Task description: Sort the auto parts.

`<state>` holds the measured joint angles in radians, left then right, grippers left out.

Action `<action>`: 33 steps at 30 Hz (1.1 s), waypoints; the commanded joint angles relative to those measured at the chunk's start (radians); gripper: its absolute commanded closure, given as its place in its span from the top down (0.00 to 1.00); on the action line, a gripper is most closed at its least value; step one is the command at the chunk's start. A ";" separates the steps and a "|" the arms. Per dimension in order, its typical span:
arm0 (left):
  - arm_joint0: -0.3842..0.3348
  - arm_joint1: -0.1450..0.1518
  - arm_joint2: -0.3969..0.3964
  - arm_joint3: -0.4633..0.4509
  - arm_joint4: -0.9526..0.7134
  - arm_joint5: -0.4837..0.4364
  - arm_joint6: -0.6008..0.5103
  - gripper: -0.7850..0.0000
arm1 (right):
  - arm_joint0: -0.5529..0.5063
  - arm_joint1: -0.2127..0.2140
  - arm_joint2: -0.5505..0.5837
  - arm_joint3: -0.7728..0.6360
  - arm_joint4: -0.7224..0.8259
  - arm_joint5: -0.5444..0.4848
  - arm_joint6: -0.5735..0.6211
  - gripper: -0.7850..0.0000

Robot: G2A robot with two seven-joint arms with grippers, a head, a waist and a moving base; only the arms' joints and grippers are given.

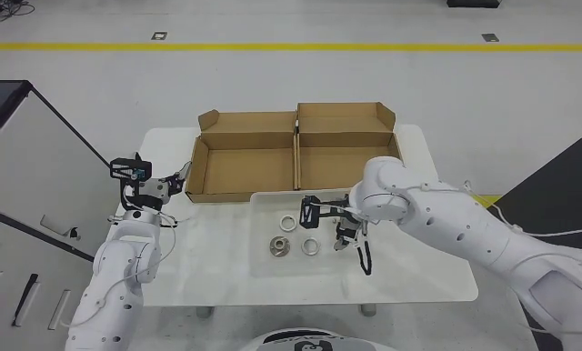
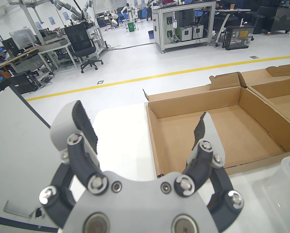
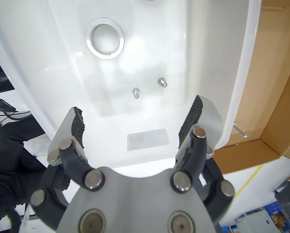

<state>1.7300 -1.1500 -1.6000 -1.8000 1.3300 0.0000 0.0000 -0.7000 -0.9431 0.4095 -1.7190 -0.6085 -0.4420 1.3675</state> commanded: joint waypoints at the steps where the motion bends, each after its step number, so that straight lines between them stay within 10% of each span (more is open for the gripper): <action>1: 0.000 0.000 0.000 0.000 0.000 0.000 0.000 1.00 | 0.003 -0.006 -0.005 0.016 0.004 0.000 0.002 1.00; 7: 0.000 0.000 0.000 0.000 0.000 0.000 0.000 1.00 | 0.009 -0.024 -0.021 0.047 0.014 -0.002 0.008 0.75; 33: 0.000 0.000 0.000 0.000 0.000 0.000 0.000 1.00 | 0.012 -0.032 -0.076 0.054 -0.001 0.050 0.060 0.42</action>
<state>1.7300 -1.1500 -1.6000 -1.8000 1.3300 0.0000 0.0000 -0.6879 -0.9744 0.3359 -1.6674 -0.6108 -0.3924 1.4276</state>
